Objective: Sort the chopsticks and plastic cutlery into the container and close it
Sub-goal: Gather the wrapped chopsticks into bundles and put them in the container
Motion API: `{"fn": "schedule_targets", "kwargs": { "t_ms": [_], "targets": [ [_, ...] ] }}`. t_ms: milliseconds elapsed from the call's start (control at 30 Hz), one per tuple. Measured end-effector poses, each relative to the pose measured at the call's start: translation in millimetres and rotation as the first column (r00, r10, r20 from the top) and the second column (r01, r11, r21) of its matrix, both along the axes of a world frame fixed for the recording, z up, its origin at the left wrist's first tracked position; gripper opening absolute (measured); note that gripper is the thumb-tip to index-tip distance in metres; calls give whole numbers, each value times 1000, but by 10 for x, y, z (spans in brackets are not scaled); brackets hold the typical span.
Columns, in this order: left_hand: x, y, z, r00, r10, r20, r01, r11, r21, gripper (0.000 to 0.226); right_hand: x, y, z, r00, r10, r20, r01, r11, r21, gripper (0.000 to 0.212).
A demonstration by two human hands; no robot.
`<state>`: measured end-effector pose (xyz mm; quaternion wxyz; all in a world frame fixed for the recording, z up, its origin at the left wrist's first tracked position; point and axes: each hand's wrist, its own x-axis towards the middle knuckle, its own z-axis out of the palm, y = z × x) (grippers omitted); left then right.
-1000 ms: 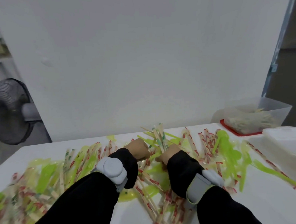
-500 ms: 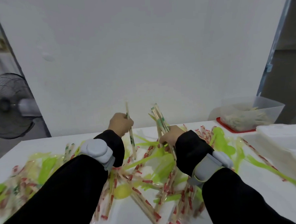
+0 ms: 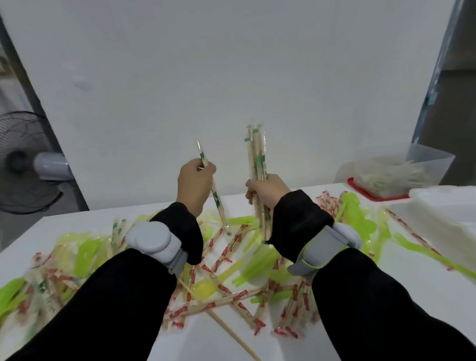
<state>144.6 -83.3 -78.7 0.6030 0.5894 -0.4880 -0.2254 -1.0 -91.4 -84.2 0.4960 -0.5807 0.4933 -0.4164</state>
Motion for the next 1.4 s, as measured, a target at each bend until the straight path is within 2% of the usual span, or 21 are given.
{"fn": "schedule_targets", "kwargs": {
  "t_ms": [100,200,267,333,367,467,500,567,633,700,767,833,933,1033,1100,1133,1200,1233,1300,1333,1400],
  "targets": [
    [-153,118,-48,974,-116,-196,122,992,21,14,119,141,-68,969,113,219,-115,993,0,17],
    [-324,213,-99,878,-170,-448,185,983,-12,24,226,264,-219,970,201,138,-185,975,-121,10],
    [-417,260,-144,786,-158,-598,187,982,-13,30,265,328,-326,981,170,87,-149,966,-212,23],
    [-456,305,-206,718,-166,-676,200,979,-28,32,275,366,-435,982,150,119,-115,960,-256,27],
    [-451,328,-226,727,-186,-661,212,976,-42,32,270,382,-482,980,146,134,-107,959,-261,25],
    [-355,339,-237,873,-275,-403,236,961,-144,24,263,348,-658,987,142,81,-116,958,-264,26],
    [-322,354,-195,891,-314,-327,259,945,-200,26,272,354,-699,987,158,40,-142,952,-271,27],
    [-277,387,-116,911,-355,-210,292,915,-280,52,303,366,-762,979,200,-23,-199,946,-255,30],
    [-291,407,-85,946,-321,-50,291,905,-310,65,324,341,-787,977,206,-54,-213,955,-205,33],
    [-336,436,-140,970,-220,107,242,926,-288,58,305,295,-781,970,216,-108,-232,956,-177,27],
    [-368,442,-202,982,-99,161,143,947,-289,38,258,249,-753,957,249,-146,-271,949,-160,10],
    [-375,439,-260,974,19,224,56,944,-326,29,220,251,-692,950,295,-99,-309,935,-175,13],
    [-372,459,-247,953,42,301,67,936,-344,26,244,304,-569,951,305,48,-287,931,-226,21],
    [-291,498,-173,948,-87,305,157,965,-212,20,302,317,-510,958,268,99,-238,939,-247,14],
    [-133,551,-111,943,-184,278,226,966,-127,24,340,282,-507,969,240,63,-217,942,-258,20],
    [-6,580,-89,948,-174,268,203,975,-85,29,357,252,-502,974,222,47,-203,945,-257,23],
    [345,599,-86,952,-57,301,41,997,58,34,384,193,-459,983,178,38,-164,956,-243,24],
    [603,605,-110,916,20,401,-102,978,184,33,435,161,-424,983,175,50,-160,961,-225,24],
    [1036,630,-228,747,29,665,-385,834,396,25,476,131,-356,982,169,88,-149,968,-203,26],
    [1206,657,-305,684,1,730,-479,755,448,20,501,125,-331,979,176,106,-153,969,-197,27],
    [1446,709,-442,643,-15,766,-572,655,493,17,570,141,-270,970,208,122,-184,965,-188,27]
  ]
}}
